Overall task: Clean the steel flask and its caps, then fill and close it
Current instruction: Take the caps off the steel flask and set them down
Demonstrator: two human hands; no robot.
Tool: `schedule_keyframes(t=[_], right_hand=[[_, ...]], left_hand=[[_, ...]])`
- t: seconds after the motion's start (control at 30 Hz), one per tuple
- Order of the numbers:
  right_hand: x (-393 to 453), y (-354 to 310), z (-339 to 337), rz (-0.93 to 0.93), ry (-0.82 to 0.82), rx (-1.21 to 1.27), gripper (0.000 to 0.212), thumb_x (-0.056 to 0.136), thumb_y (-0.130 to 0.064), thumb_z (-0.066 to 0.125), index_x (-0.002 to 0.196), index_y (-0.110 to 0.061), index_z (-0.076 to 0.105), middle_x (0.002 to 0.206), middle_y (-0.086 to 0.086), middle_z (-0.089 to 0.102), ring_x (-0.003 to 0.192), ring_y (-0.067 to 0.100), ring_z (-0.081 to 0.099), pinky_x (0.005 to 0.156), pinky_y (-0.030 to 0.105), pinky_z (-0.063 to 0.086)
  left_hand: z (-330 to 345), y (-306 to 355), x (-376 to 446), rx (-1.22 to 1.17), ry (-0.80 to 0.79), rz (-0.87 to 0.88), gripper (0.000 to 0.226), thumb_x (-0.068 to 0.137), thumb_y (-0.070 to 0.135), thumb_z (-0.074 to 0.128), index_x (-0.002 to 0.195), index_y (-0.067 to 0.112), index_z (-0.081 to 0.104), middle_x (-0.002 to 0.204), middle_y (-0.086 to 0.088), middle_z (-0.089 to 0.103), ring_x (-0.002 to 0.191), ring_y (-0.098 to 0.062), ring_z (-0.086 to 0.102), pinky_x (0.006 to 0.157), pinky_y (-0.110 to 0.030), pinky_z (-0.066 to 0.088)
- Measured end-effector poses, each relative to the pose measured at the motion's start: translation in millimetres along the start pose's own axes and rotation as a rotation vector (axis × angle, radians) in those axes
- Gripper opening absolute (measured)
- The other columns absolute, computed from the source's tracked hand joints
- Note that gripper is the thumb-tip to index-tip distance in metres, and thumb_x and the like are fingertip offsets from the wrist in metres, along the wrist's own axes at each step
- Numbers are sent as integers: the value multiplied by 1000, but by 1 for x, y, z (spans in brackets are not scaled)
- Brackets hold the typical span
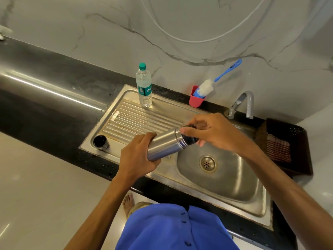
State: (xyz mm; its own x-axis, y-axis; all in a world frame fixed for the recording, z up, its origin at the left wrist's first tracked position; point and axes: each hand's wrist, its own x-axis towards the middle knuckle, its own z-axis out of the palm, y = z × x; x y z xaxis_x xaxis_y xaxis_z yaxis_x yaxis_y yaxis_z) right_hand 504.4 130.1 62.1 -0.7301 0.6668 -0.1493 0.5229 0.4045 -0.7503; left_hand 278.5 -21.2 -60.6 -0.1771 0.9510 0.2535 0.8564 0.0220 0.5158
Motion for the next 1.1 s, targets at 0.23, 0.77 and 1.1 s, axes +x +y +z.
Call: schedule_keyframes(t=[0.23,0.77,1.1], right_hand=[[22,-23,19,-364,-60,-100,55,71,-3,90,118,-22,69,114,-10,66,110,11,62,94,27,52],[125,-58,125,-272,245,-582,72,71,-10,87,138,-11,60,125,12,62,110,27,61,93,34,53],[158,-7,259,170,123,-146,66,71,-26,92,130,-19,65,121,-2,65,109,11,60,91,18,39]], left_hand=[[-15,-32,-9,-79,-38,-63,79,67,53,78,135,29,47,116,-1,71,96,-19,69,73,-40,62],[-93,-189,-17,-136,-79,-148,81,71,40,94,138,25,52,125,0,69,106,-15,68,84,-28,57],[-132,-265,-24,-439,5,-327,80,74,32,96,137,37,47,120,16,62,110,-1,65,84,-14,57]])
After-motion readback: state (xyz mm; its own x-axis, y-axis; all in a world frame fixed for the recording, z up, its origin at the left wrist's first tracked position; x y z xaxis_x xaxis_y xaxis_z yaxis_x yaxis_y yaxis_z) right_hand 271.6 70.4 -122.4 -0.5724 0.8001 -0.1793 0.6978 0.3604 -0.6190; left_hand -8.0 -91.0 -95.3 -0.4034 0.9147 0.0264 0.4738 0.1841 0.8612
